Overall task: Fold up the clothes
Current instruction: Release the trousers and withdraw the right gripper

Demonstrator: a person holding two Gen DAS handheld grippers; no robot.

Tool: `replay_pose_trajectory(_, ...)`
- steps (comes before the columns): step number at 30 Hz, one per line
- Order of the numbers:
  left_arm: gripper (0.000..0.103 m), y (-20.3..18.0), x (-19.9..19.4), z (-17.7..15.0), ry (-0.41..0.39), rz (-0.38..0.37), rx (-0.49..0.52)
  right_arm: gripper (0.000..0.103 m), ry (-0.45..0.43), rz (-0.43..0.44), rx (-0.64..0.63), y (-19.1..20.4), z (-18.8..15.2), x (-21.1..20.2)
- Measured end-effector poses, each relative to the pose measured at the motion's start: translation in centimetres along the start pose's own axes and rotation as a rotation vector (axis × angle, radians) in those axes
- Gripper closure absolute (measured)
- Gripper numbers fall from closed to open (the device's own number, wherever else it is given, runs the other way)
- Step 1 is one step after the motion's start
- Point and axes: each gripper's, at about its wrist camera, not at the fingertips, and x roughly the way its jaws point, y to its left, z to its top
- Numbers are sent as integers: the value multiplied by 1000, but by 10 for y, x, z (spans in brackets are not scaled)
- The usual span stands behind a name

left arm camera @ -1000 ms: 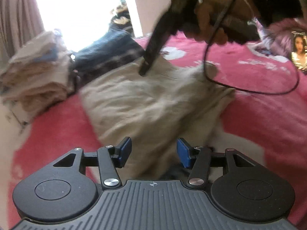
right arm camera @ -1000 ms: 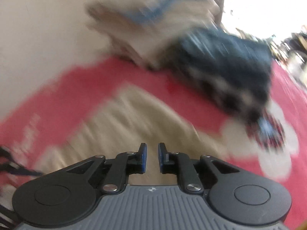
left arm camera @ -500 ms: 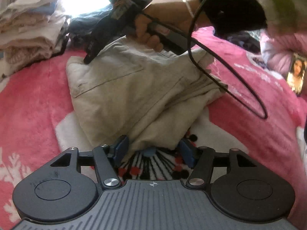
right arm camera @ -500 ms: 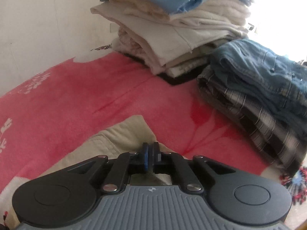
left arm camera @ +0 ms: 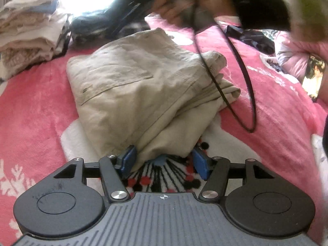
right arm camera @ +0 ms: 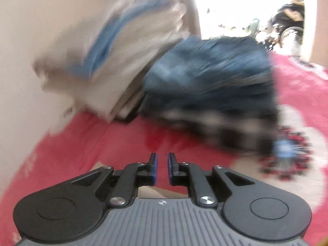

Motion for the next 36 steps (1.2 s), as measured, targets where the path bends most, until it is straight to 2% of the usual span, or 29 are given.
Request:
replay_pose_trajectory(3, 45, 15, -16, 7, -12, -25, -103, 91, -15, 35, -26, -10, -20, -59)
replay_pose_trajectory(6, 45, 31, -28, 16, -35, -22, -164, 91, 30, 76, -66, -1, -56, -89)
replay_pose_trajectory(9, 45, 41, -30, 26, -49, -21, -187, 91, 100, 101, -103, 14, -96, -93)
replay_pose_trajectory(11, 44, 43, -27, 33, -64, -9, -173, 92, 175, 71, -125, 22, -128, -79)
replay_pose_trajectory(13, 44, 42, -19, 39, -73, -2, -160, 93, 141, 22, -142, 28, -153, -70)
replay_pose_trajectory(16, 46, 39, -2, 49, -59, 24, -150, 92, 90, -2, -127, 36, -141, -86)
replay_pose_trajectory(19, 45, 29, 0, 62, -106, 57, -82, 92, 7, 2, -140, 39, -138, -107)
replay_pose_trajectory(22, 43, 22, 11, 73, -110, 71, -45, 92, 88, -15, -67, 25, -160, -92)
replay_pose_trajectory(24, 43, 19, 28, 74, -69, 89, -41, 92, 57, -3, 7, 14, -171, -90)
replay_pose_trajectory(26, 43, 14, 47, 70, -7, 119, -33, 92, 60, -1, 17, 14, -169, -91)
replay_pose_trajectory(28, 42, 9, 53, 65, -15, 155, -28, 92, 66, -4, 15, 14, -166, -90)
replay_pose_trajectory(36, 41, 5, 52, 65, 0, 197, -82, 92, 63, -12, 26, 15, -169, -90)
